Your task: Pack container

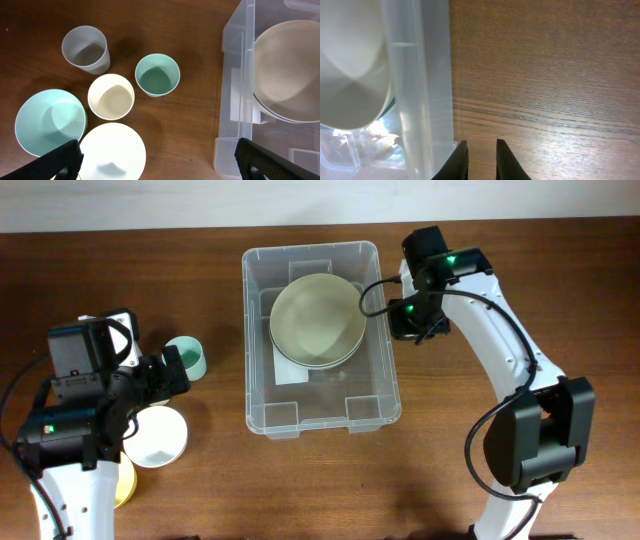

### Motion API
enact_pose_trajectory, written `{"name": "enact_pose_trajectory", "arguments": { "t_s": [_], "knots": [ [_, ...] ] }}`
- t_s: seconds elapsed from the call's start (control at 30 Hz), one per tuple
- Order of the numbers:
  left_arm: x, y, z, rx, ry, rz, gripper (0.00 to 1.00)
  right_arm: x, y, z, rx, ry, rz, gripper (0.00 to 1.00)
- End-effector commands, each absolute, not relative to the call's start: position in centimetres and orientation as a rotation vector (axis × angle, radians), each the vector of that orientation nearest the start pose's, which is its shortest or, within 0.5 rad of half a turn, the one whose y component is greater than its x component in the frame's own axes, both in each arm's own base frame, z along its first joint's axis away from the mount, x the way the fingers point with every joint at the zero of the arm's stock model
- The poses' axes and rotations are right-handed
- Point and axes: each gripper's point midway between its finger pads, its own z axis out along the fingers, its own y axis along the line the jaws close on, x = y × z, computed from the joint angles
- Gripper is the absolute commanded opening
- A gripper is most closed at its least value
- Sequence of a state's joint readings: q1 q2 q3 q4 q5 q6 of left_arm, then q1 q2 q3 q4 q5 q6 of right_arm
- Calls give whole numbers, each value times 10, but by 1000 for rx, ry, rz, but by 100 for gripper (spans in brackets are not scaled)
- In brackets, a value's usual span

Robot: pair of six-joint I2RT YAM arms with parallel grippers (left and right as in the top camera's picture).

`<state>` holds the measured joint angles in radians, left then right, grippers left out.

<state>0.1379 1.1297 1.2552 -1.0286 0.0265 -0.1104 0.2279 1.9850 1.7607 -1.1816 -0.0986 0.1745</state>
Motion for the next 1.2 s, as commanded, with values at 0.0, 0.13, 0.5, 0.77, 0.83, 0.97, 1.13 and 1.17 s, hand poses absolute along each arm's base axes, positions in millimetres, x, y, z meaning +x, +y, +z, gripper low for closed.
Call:
{"name": "enact_pose_trajectory", "arguments": {
  "t_s": [0.0,0.13,0.5,0.77,0.83,0.97,1.13,1.17],
  "knots": [
    [295,37,257,-306,2434,-31,99,396,134,111,-260,3004,319,15],
    [295,37,257,-306,2434,-31,100,395,139,112,-276,3001,361,15],
    [295,37,257,-306,2433,-31,99,439,83,132,-130,2846,-131,15],
    [295,37,257,-306,2433,-31,99,482,128,220,-473,2539,-65,4],
    [295,37,257,-306,2433,-31,99,489,145,227,-526,2473,-54,4],
    [295,37,257,-306,2433,-31,99,496,174,224,-574,2427,29,4],
    [295,37,257,-306,2434,-31,99,505,192,195,-613,2448,44,4],
    [295,37,257,-306,2434,-31,100,505,193,187,-620,2462,42,4]
  ]
}}
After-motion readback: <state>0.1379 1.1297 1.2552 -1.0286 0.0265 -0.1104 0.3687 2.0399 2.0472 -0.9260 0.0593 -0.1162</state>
